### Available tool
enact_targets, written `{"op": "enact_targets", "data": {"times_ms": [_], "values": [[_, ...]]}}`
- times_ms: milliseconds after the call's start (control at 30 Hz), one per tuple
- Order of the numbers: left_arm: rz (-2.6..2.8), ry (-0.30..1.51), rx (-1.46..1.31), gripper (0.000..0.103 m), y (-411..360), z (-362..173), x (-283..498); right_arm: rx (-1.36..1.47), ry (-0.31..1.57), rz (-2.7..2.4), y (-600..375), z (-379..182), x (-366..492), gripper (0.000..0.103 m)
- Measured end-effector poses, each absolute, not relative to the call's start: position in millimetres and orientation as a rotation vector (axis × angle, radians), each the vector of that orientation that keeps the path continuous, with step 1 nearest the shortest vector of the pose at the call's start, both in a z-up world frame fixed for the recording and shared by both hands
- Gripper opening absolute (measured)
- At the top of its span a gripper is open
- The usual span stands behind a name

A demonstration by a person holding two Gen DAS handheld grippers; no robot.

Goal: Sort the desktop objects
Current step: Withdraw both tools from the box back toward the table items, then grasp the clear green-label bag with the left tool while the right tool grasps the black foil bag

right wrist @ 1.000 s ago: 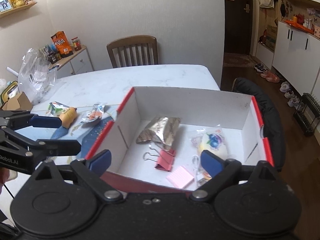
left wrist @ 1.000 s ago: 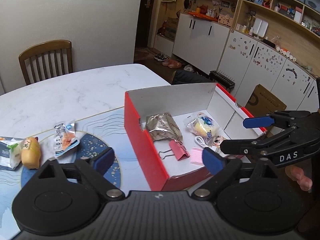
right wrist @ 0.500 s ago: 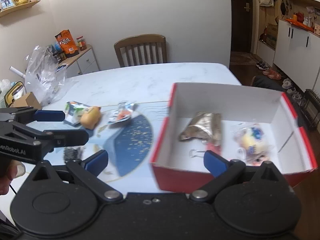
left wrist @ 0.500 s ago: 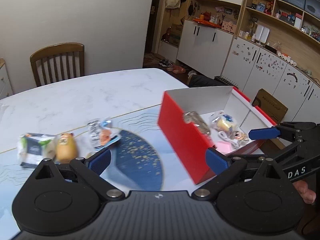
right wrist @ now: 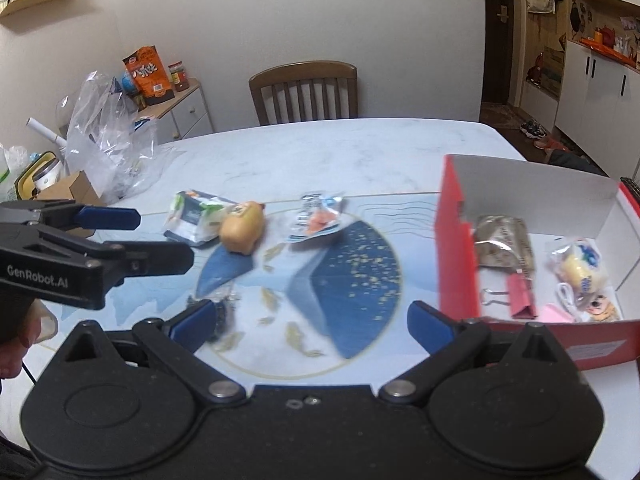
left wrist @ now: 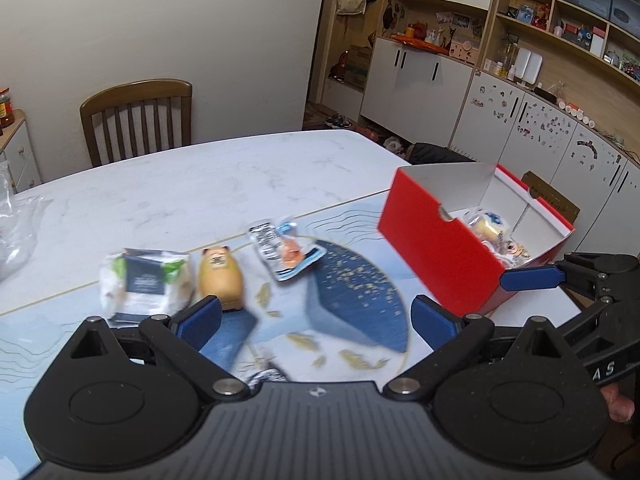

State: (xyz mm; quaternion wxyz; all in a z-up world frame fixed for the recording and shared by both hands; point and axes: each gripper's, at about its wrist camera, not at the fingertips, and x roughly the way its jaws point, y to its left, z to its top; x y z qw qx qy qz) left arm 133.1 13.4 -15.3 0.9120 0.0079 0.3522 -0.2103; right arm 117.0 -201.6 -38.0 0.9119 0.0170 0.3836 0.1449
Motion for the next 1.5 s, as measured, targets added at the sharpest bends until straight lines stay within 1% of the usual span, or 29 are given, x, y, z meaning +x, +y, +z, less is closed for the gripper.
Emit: {"op": "enact_targets", "data": {"times_ms": [500, 1033, 1233, 1400, 1500], "values": [[-0.407, 0.709, 0.064, 0.101, 88, -39, 163, -0.046, 0.807, 0.339, -126, -61, 124, 0.101], [-0.466, 0.705, 0.219, 0.101, 139, -72, 230, -0.096, 0.885, 0.390, -86, -91, 148, 0.100], [-0.530, 0.736, 0.260, 0.101, 152, -85, 268, -0.107, 0.915, 0.380, -81, -101, 160, 0.096], [-0.635, 0.805, 0.305, 0.101, 152, -102, 294, -0.112, 0.947, 0.372, -77, -110, 170, 0.095], [-0.669, 0.811, 0.368, 0.101, 150, -109, 303, -0.120, 0.960, 0.379, -74, -114, 174, 0.095]]}}
